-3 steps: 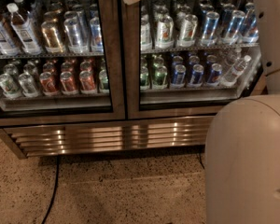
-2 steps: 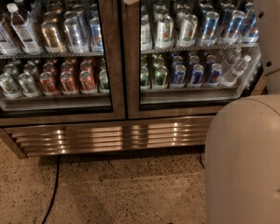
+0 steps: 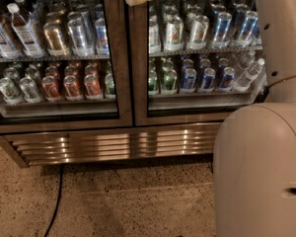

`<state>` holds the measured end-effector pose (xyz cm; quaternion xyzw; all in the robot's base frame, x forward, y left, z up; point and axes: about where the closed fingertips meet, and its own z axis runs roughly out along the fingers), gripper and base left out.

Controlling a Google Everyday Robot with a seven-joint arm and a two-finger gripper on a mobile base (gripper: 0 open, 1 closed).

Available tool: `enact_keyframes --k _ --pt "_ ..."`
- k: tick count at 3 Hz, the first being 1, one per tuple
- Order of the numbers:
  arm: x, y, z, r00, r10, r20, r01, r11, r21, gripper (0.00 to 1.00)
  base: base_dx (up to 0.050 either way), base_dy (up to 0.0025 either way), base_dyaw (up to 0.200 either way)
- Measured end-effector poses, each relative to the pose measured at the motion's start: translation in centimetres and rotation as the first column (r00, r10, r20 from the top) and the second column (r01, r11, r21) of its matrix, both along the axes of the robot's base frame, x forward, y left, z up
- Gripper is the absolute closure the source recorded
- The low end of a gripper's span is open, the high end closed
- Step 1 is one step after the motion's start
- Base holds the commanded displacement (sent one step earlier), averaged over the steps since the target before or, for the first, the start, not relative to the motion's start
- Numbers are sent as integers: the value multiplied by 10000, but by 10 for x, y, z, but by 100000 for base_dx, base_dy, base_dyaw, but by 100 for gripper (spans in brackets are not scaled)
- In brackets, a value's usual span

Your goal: Open right fridge door

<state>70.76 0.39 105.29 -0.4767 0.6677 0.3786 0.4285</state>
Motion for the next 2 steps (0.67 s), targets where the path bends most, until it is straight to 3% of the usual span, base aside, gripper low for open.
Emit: enact_keyframes --k 1,2 --pt "2 10 -14 9986 251 -458 -236 9991 343 0 0 0 0" --pt "4 24 -45 9839 637 -1671 -480 9942 962 0 0 0 0"
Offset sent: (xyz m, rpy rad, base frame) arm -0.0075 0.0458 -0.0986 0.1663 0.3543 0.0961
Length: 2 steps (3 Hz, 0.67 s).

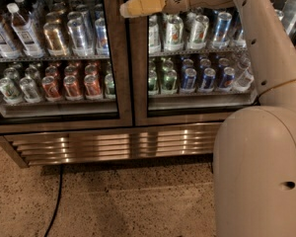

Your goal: Open right fridge door

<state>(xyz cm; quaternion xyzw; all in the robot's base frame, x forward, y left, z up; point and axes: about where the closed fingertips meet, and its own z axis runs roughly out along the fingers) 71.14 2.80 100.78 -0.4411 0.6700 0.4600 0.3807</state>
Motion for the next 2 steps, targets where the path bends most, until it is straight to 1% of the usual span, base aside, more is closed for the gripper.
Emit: enact_keyframes --k 1,2 --pt "0 0 0 10000 0 4 0 10000 0 0 0 0 0" --pt "-2 1 24 9976 -30 699 30 10000 -1 0 0 0 0"
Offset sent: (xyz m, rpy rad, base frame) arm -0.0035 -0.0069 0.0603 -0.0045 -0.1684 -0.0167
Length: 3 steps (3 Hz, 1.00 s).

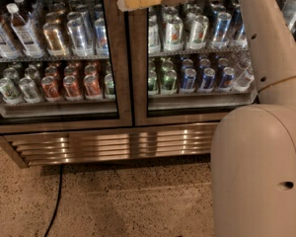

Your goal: Open right fridge door

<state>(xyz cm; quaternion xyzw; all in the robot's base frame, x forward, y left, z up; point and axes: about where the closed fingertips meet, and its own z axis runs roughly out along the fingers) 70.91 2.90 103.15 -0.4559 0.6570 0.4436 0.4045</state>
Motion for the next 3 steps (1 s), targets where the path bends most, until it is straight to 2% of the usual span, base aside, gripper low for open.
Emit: enact_keyframes --k 1,2,3 --pt "0 0 0 10000 0 0 0 10000 0 0 5000 0 -2" --pt "0 0 0 10000 0 0 0 10000 0 0 0 0 0" --pt "0 0 0 10000 1 0 -1 10000 0 19 0 0 0"
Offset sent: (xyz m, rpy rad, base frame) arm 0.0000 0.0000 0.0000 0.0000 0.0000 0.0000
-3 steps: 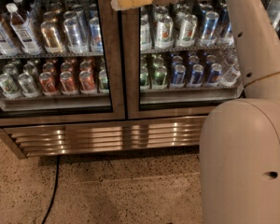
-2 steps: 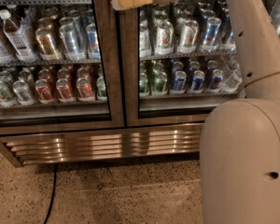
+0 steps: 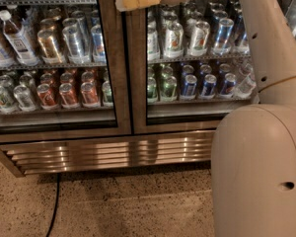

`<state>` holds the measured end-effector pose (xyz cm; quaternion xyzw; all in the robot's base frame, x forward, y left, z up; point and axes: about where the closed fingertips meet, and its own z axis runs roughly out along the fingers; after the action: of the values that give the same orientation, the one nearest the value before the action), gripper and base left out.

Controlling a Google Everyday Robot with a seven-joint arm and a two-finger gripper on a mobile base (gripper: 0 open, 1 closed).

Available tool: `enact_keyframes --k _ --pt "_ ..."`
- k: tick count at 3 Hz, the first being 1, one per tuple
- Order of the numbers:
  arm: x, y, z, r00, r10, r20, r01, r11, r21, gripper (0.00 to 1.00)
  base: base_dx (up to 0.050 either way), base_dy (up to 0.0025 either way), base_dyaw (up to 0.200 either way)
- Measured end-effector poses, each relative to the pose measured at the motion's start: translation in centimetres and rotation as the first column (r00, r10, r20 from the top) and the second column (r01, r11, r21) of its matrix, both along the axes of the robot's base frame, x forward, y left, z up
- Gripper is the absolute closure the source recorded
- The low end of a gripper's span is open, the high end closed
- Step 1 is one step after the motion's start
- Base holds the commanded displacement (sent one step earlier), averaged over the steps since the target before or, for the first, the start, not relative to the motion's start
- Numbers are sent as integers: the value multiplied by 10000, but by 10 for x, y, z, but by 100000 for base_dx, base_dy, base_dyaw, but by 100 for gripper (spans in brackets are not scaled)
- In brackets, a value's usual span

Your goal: Open right fridge door

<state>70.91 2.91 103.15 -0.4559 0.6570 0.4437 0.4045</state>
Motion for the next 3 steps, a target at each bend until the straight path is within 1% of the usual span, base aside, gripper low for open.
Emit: enact_keyframes --k 3 --pt "0 0 0 10000 1 -1 -1 10000 0 89 0 0 0"
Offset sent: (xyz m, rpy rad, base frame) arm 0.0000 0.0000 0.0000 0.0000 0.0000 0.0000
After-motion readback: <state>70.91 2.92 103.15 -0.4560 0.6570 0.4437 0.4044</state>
